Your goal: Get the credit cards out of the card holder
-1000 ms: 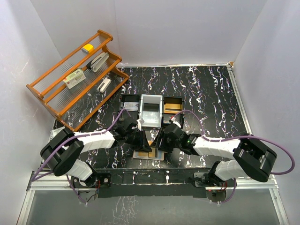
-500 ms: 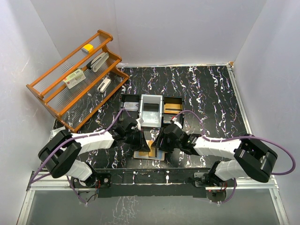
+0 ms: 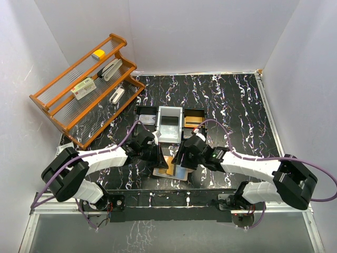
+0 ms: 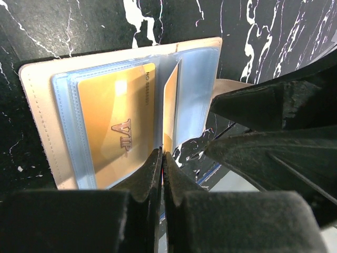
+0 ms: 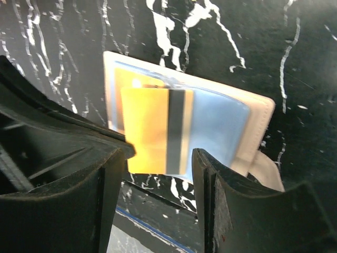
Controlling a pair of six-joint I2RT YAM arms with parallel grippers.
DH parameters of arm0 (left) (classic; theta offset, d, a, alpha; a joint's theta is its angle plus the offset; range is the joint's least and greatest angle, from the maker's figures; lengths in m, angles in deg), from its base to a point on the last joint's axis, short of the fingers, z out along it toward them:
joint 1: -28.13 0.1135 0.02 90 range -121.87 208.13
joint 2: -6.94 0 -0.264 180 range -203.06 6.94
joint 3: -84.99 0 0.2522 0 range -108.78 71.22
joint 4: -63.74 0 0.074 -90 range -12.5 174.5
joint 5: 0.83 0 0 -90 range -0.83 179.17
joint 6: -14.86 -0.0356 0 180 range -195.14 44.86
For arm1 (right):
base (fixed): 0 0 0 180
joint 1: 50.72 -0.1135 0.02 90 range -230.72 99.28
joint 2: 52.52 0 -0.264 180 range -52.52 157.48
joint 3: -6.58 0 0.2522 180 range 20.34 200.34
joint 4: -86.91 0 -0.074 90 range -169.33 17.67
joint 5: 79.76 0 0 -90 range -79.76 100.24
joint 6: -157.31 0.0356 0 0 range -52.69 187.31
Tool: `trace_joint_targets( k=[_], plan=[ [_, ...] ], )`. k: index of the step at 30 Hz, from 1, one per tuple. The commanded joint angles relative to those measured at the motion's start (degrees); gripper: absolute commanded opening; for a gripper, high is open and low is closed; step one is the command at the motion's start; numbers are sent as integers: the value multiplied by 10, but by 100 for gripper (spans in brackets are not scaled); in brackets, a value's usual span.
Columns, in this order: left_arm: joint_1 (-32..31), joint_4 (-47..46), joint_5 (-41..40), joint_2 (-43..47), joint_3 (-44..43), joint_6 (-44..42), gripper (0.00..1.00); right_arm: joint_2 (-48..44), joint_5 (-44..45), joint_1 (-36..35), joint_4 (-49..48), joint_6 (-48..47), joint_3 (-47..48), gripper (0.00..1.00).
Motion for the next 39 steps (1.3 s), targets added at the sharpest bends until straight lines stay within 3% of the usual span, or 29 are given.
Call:
trace_joint_targets(
  k=[1, 6, 12, 21, 24, 27, 35, 39],
  plan=[
    [-2, -6, 9, 2, -14, -2, 0, 0, 0, 1, -41, 2, 15, 52],
    [-2, -12, 17, -8, -13, 4, 0, 64, -25, 1, -80, -9, 20, 49],
    [-2, -36, 32, -16, -5, 18, 1, 89, 11, 2, -60, 25, -16, 41],
    [-2, -68, 77, -46, -16, 14, 18, 42, 20, 2, -84, 55, -64, 40],
    [-2, -67, 73, -50, -16, 16, 12, 41, 16, 2, -82, 59, -64, 40],
    [-2, -47, 47, -39, -13, 18, 0, 33, 20, 3, -82, 69, -69, 40],
    [-2, 40, -60, 23, -18, -6, 0, 12, 23, 8, -74, 69, -74, 43],
    [-2, 53, -76, 70, -17, -14, 0, -3, 5, 13, -92, 55, -77, 44]
  ],
)
